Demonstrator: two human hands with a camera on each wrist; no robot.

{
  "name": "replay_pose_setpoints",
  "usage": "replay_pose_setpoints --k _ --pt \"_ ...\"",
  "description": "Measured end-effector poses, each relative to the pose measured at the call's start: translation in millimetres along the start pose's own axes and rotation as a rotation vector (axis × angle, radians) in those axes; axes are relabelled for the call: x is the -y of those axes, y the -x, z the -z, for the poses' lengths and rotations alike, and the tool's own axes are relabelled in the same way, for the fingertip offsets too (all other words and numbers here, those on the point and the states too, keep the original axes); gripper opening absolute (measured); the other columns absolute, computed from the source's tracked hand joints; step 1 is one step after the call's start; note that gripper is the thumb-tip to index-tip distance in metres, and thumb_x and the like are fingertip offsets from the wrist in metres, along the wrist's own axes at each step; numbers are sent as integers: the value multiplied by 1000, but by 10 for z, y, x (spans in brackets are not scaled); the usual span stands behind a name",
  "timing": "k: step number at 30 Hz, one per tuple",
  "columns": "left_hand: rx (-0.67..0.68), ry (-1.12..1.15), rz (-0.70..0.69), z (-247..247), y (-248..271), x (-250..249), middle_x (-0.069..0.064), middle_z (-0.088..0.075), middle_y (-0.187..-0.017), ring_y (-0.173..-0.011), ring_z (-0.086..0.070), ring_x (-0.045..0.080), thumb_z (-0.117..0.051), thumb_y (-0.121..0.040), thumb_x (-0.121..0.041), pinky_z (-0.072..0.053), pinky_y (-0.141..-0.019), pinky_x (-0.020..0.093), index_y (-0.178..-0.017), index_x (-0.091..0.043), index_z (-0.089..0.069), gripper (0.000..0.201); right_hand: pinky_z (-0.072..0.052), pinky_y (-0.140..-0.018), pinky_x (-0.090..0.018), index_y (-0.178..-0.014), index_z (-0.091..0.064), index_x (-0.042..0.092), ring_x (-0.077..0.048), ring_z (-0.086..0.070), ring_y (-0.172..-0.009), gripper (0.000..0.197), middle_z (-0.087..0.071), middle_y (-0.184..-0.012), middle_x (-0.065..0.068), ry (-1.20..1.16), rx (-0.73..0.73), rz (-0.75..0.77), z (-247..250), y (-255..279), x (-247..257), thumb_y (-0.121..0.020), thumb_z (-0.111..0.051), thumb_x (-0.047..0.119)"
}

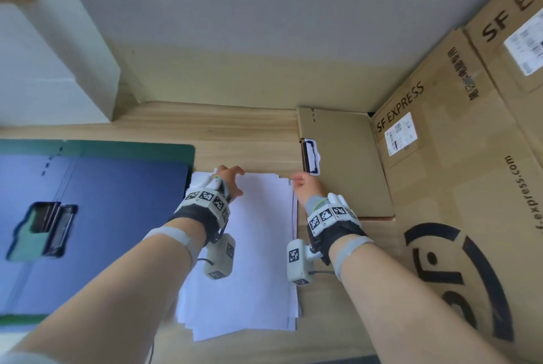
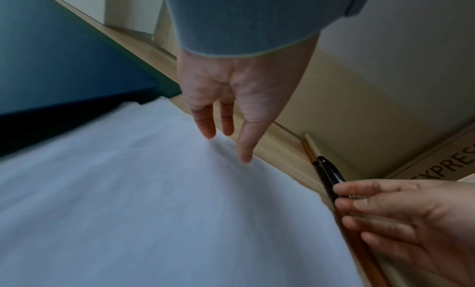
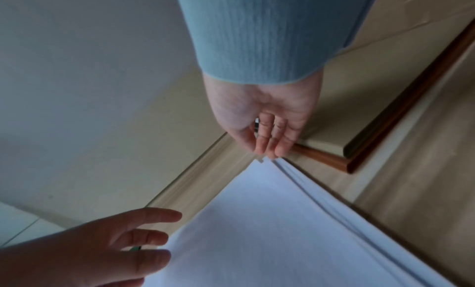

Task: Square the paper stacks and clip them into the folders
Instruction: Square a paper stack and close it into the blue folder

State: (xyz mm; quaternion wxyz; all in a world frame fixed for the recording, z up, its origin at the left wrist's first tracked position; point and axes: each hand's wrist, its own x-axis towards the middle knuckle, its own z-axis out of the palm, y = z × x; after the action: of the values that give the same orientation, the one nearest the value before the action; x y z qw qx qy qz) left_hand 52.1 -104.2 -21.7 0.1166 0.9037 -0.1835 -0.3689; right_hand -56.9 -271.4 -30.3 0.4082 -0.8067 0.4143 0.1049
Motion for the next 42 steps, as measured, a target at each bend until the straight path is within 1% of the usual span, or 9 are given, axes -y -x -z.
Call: replay_pose_setpoints --k 4,11,15,19,24,28,32,35,42 --pt "-29 -148 46 -70 114 407 2 -30 -147 -133 -31 33 -65 -82 -31 -40 -104 49 -141 -38 -30 69 -44 -88 -26 -132 -48 11 -30 -56 -116 43 -51 -137 -11 38 29 -45 -178 147 30 -90 -46 2" --pt "-13 -53 67 -149 226 760 0 -28 -151 -136 -27 34 -63 -83 -17 -36 -108 48 -147 -38 -15 83 -43 -88 -28 -137 -38 9 -31 -55 -118 54 -48 -139 -12 -1 -18 -58 -294 281 18 -86 -55 3" --pt "-51 119 71 -143 219 762 12 -40 -139 -124 -44 37 -62 -82 -12 -44 -101 46 -147 -34 -19 80 -45 -96 -36 -142 -32 13 -32 -57 -115 64 -53 -134 -15 -99 14 -103 -320 315 4 -85 -60 6" --pt "-106 329 85 -123 222 750 14 -54 -126 -112 -57 33 -63 -83 -7 -47 -90 38 -146 -23 -27 74 -44 -84 -31 -132 -43 6 -27 -58 -98 57 -58 -110 -13 -172 -43 -134 -299 338 -31 -80 -67 3" --pt "-77 359 87 -114 230 733 7 -62 -123 -96 -59 26 -59 -88 -11 -45 -79 27 -136 -19 -43 52 -44 -94 -34 -128 -51 -2 -32 -57 -117 45 -57 -131 -18 -54 -56 -147 -182 366 -50 -86 -63 9" --pt "-41 427 129 -119 209 770 9 -64 -120 -108 -62 31 -55 -90 -13 -50 -89 34 -135 -16 -44 47 -40 -101 -35 -132 -48 -3 -34 -50 -125 41 -52 -137 -19 -68 -102 -164 -91 356 -38 -92 -51 7" --pt "-44 477 144 -149 200 789 16 -68 -109 -94 -64 32 -56 -89 -15 -51 -87 35 -120 -10 -57 32 -43 -88 -32 -123 -55 -7 -29 -57 -109 33 -57 -129 -22 -109 -129 -139 -71 361 -57 -93 -45 1" --pt "-57 414 132 -138 218 767 13 -65 -91 -78 -55 26 -56 -89 -18 -48 -79 35 -83 -13 -58 8 -45 -87 -34 -120 -57 -8 -30 -58 -105 31 -60 -126 -23 -148 -126 -133 -85 362 -72 -92 -44 -2" --pt "-16 388 115 -87 242 757 0 -45 -65 -73 -50 23 -63 -87 -29 -39 -68 29 -67 -15 -42 32 -41 -96 -29 -136 -47 3 -31 -51 -123 42 -51 -138 -17 -212 -111 -193 -65 428 -37 -94 -46 0"
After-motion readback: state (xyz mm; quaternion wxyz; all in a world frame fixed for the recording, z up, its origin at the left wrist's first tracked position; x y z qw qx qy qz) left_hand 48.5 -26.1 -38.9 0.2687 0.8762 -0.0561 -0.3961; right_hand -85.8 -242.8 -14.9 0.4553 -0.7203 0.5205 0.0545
